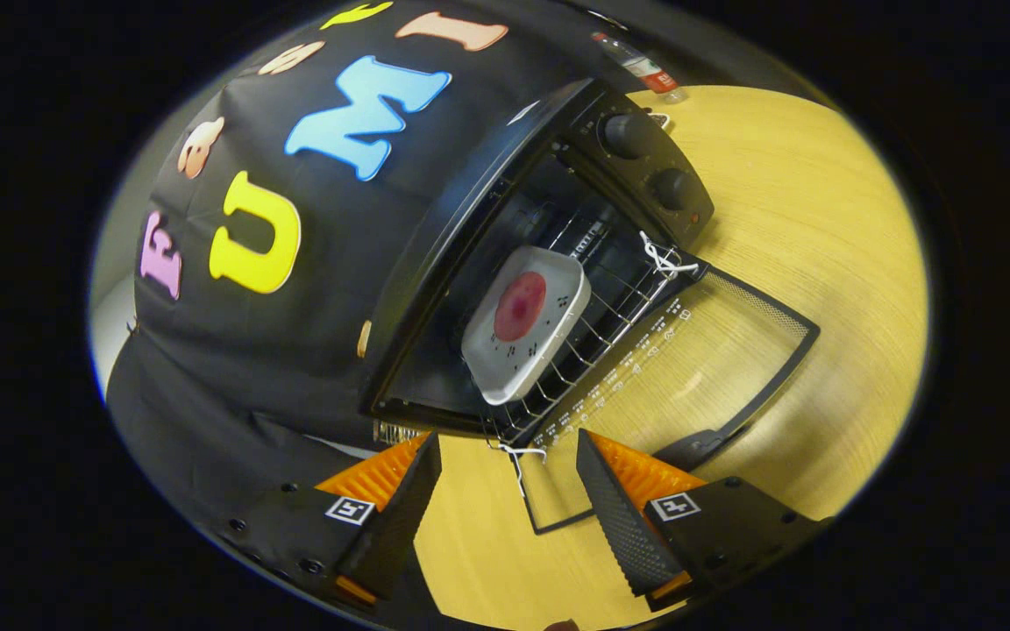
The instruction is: Open the toaster oven, put the food inside, and close the toaster oven door.
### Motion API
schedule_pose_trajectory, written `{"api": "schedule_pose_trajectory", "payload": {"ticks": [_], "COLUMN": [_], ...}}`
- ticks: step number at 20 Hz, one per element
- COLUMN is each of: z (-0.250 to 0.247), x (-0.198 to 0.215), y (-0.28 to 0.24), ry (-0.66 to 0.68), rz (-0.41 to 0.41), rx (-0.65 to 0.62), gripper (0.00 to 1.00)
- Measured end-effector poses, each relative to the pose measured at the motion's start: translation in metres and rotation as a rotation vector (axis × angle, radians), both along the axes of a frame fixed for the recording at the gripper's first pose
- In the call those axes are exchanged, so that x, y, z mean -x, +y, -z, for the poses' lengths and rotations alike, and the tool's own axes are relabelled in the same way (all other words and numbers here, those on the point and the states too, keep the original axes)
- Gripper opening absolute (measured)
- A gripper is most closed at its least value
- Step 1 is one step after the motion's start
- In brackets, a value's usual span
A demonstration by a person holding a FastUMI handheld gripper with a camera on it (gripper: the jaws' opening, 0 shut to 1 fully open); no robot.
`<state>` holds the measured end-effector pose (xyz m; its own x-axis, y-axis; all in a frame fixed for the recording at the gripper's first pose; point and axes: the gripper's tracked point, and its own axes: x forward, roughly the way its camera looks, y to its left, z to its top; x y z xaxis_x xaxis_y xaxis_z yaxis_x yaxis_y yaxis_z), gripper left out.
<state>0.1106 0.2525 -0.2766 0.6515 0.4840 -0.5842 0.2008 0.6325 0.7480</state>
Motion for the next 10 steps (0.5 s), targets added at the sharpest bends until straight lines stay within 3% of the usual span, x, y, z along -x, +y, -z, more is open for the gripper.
{"api": "schedule_pose_trajectory", "payload": {"ticks": [4, 10], "z": [0.018, 0.044], "x": [0.036, 0.064], "y": [-0.013, -0.032], "ry": [-0.027, -0.034], "rz": [-0.167, -0.327], "rx": [0.188, 0.386], "gripper": [0.98, 0.98]}}
